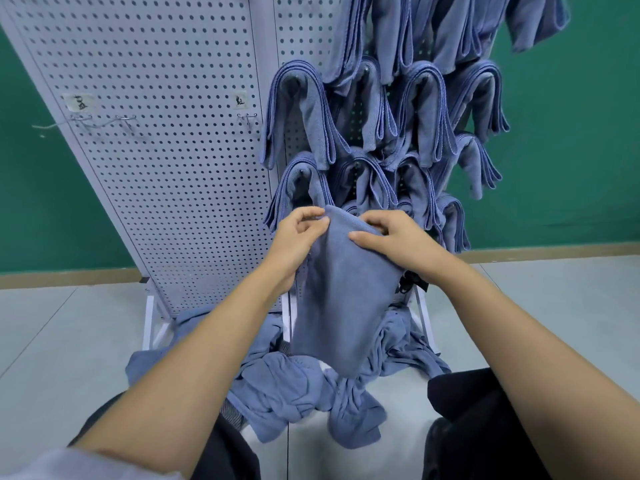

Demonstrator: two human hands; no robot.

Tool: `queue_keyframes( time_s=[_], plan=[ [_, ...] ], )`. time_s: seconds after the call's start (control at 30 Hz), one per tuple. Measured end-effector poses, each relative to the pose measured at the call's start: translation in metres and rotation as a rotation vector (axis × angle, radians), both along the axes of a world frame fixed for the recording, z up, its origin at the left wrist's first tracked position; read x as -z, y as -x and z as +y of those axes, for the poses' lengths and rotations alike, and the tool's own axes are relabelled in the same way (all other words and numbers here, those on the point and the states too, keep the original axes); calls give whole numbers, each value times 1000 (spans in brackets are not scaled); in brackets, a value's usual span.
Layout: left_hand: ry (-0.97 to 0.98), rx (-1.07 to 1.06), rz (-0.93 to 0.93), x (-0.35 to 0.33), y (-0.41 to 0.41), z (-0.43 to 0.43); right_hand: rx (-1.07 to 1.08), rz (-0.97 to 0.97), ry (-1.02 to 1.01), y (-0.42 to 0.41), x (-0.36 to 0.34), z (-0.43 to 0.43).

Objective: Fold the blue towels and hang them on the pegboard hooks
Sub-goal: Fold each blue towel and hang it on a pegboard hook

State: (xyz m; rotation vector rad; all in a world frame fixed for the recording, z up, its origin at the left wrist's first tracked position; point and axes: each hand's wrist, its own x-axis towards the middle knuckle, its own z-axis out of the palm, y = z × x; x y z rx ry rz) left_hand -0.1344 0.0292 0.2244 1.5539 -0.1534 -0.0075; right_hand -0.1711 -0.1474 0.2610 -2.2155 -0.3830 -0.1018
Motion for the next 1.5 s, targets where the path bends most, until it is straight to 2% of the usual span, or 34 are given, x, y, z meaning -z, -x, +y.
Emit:
queue_keyframes(
  time_s=[0.17, 0.33, 0.5, 0.63, 0.7, 0.8, 0.9, 0.97, 1.07, 1.23, 1.37, 1.5],
  plan=[
    [101, -56, 169, 12, -1, -4, 65, 28, -189, 2, -13, 0],
    [260, -10, 492, 30, 1, -6, 79, 21, -327, 1, -36, 2],
    [181, 53, 701, 42, 8, 9, 21, 12, -498, 2, -80, 12],
    [498, 164, 891, 38, 12, 31, -34, -14, -738, 7, -112, 13],
    [621, 167, 887, 34, 9, 44, -11, -30, -812, 7, -114, 7],
    [555, 177, 732, 22, 4, 62, 129, 15, -827, -1, -90, -10],
    [509, 156, 595, 9, 5, 79, 288, 191, -904, -12, -45, -28],
    [510, 174, 596, 5, 6, 88, 347, 346, -1002, -13, -15, -36],
    [403, 160, 662, 11, 4, 98, 374, 509, -1078, -11, 18, -38],
    [290, 206, 693, 17, 7, 106, 442, 559, -1020, -21, 38, -35],
    [250, 276, 679, 16, 8, 112, 369, 577, -951, -18, 41, -41],
    [156, 250, 658, 12, 9, 127, 302, 660, -820, -9, 48, -48]
  ],
)
